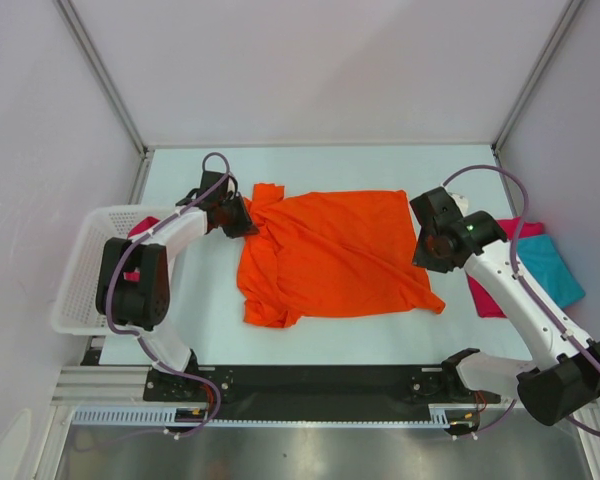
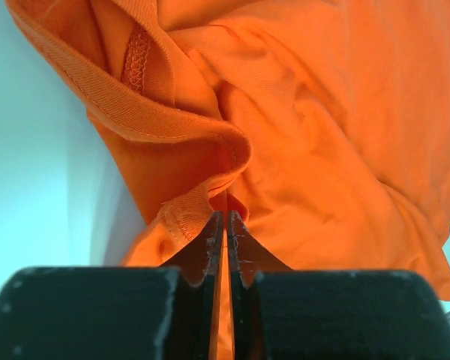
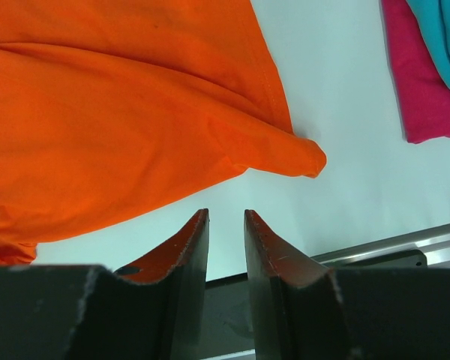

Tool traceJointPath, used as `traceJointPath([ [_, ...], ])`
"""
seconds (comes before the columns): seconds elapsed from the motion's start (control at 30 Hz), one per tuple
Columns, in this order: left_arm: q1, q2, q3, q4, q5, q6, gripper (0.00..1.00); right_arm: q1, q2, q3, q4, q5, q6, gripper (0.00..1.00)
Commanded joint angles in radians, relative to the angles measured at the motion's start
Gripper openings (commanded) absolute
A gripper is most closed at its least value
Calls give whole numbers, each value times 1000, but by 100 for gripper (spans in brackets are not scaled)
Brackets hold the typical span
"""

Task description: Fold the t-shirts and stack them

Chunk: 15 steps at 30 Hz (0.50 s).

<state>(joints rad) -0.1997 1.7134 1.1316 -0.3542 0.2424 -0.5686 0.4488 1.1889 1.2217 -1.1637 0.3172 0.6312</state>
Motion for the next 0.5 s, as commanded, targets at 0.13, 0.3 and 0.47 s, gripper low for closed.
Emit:
traceJointPath([
  [0.13,3,-24,0,4,-32,7,51,4,-25,35,-22,25,22,30],
  [0.3,3,-14,17,-15,-52,15,79,4,-15,38,-17,25,19,30],
  [0.47,3,6,16,-9,-45,13,78,4,-6,41,-16,25,19,29],
])
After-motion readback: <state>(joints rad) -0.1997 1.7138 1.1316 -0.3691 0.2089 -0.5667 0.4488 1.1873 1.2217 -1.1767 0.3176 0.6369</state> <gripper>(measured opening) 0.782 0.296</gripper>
